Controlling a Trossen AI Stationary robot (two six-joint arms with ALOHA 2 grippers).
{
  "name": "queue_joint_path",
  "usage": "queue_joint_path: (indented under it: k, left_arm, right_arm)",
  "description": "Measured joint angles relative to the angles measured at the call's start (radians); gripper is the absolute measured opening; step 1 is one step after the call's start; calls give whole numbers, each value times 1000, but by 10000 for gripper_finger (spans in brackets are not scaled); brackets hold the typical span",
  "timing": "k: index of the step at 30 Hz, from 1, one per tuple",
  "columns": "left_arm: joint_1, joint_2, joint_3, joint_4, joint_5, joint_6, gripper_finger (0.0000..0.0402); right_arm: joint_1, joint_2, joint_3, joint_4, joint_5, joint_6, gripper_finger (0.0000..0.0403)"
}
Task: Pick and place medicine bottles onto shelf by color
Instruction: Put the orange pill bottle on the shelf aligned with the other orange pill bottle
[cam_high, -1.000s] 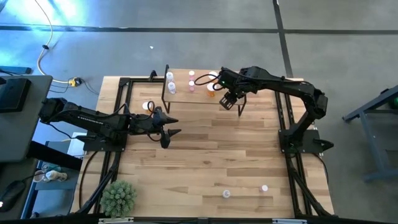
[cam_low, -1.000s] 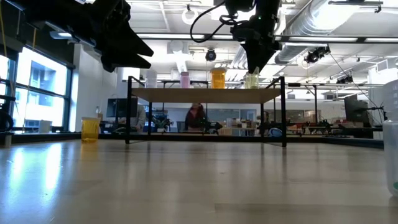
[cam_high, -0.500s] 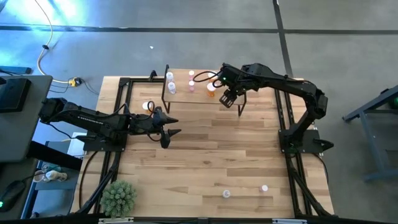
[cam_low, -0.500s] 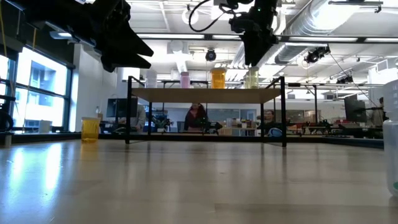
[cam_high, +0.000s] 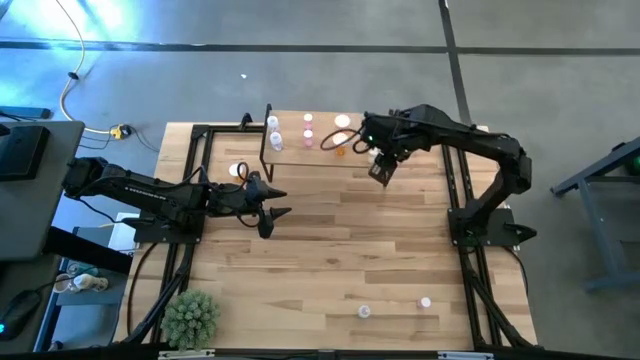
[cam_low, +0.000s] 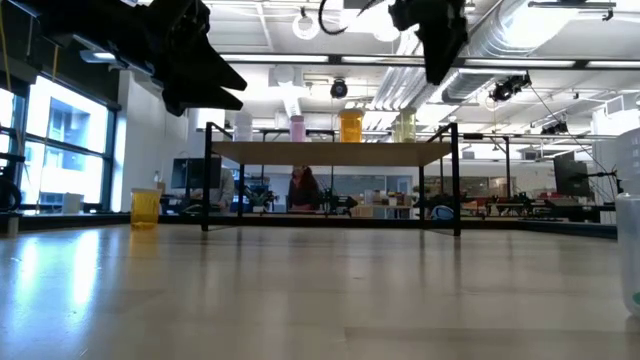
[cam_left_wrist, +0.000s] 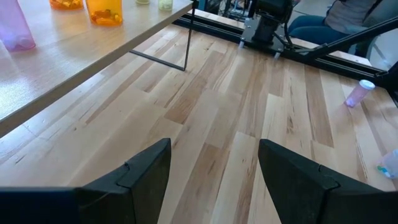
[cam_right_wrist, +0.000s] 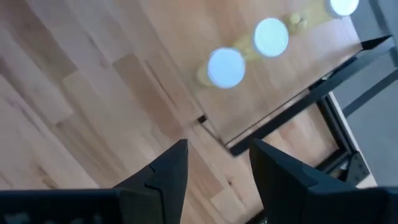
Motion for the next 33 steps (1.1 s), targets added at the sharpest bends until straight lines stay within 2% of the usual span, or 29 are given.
queue_joint_path:
  k: [3, 7, 12, 17, 28, 33]
  left_arm:
    - [0, 0, 0, 0, 0, 0, 231]
    - [0, 0, 0, -2, 0, 0, 231]
    - [0, 0, 0, -24, 0, 0, 231]
    - [0, 0, 0, -24, 0, -1, 231]
    - [0, 0, 0, -23, -25, -40, 231]
    - [1, 0, 0, -23, -27, -19, 231]
  right_arm:
    - [76, -36, 0, -20, 53, 44, 163]
    - [195, -75, 0, -22, 175, 119, 163]
    - [339, -92, 0, -38, 262, 187, 163]
    - [478, -104, -71, -55, 458, 270, 163]
    - [632, -196, -383, -16, 483, 512, 163]
    - [677, -264, -548, 64, 514, 645, 163]
